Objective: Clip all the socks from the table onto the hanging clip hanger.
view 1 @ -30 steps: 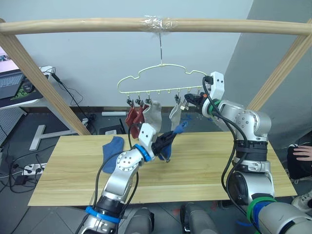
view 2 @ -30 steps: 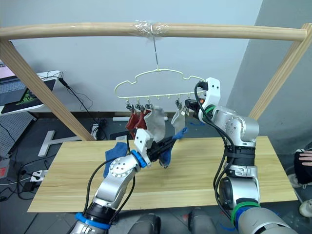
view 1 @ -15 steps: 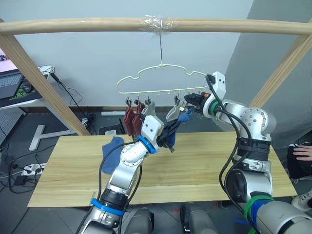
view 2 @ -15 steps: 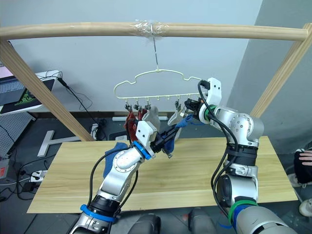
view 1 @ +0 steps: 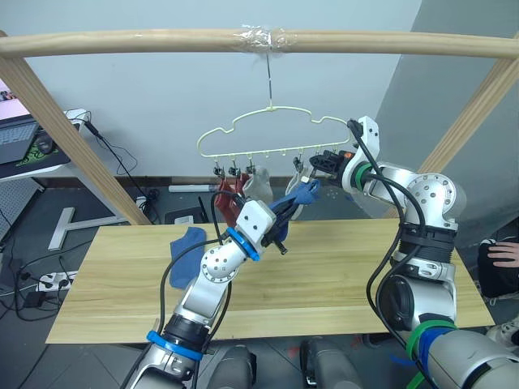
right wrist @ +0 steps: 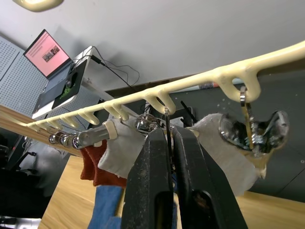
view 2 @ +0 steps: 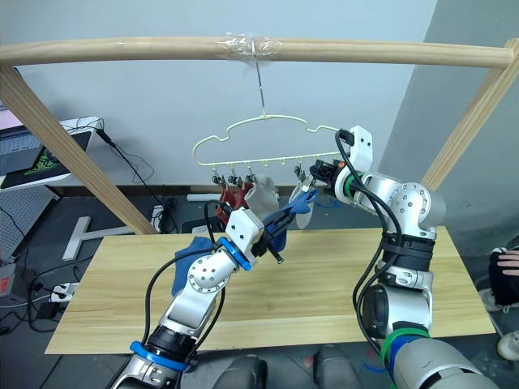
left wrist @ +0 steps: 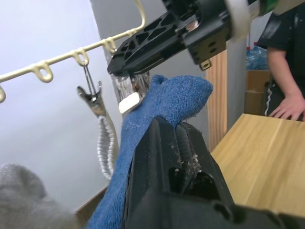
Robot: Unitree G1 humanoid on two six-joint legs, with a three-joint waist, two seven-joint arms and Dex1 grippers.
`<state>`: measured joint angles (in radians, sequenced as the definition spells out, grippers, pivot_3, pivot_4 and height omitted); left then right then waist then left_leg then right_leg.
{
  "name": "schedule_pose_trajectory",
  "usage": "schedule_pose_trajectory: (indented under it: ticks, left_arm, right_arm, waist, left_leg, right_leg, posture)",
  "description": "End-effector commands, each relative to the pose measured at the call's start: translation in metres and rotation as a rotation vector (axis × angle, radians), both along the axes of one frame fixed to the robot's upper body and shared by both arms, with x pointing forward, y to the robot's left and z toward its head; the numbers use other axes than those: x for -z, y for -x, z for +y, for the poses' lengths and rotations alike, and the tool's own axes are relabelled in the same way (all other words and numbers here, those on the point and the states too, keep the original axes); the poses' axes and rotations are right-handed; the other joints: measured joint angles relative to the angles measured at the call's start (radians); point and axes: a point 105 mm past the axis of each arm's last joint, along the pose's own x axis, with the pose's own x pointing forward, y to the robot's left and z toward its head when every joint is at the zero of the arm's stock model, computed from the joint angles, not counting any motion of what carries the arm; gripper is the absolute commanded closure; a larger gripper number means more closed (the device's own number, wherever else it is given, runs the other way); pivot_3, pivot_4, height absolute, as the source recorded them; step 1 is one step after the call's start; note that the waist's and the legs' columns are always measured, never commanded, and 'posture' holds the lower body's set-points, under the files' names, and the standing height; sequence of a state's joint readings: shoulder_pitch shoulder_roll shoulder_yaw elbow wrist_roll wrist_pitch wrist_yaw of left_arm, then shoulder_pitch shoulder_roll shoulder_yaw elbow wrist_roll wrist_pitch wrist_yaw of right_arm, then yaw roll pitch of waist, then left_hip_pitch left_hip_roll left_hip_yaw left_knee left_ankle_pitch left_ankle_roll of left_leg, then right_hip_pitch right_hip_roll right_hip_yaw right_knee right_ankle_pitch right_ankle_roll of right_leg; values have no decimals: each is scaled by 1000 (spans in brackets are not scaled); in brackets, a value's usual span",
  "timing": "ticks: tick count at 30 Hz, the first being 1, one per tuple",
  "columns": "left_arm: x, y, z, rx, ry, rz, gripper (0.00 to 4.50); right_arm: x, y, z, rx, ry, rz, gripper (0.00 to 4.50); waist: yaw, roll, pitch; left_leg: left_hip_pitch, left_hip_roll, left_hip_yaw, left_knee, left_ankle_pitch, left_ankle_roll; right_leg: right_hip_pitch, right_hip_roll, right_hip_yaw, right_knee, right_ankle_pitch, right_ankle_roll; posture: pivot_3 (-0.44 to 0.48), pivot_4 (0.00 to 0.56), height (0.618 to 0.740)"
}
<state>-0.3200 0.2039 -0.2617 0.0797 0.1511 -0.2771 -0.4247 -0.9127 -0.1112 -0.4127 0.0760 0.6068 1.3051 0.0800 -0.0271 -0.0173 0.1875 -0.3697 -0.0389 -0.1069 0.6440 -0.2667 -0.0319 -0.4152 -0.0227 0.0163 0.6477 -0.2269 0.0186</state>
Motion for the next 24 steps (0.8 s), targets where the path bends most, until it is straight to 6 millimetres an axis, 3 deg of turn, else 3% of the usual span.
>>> schedule_pose_trajectory:
  ticks: [1,16,19,24]
  left_arm:
    - [-12,1,-1,0,15,-63,4458]
    - [-15,-4,-2,-25,1,-99,4458]
    - [-15,-3,-4,-8,13,-80,4500]
    - [-16,-4,-7,10,42,-50,4500]
  right_arm:
    - [-6,1,-3,7,-17,-1,4500]
    - [-9,5,-1,-10,-65,17,4500]
    - [-14,5,-1,-23,-97,2,3694]
    - [-21,5,-4,-30,-122,-25,1784]
  waist:
    - [-1,0,0]
    - [-1,0,0]
    - [-1,0,0]
    - [-4,0,0]
  left_leg:
    - [0,0,0,0,0,0]
    - [0,0,0,0,0,0]
    - [-1,0,0,0,0,0]
    - [-3,0,0,0,0,0]
  right_leg:
    - [0,0,0,0,0,0]
    - [0,0,0,0,0,0]
    - [0,0,-1,0,0,1]
    - [-3,0,0,0,0,0]
  posture:
    - [-20,171,740]
    - [-20,171,740]
    - [-20,171,740]
    - [-20,171,740]
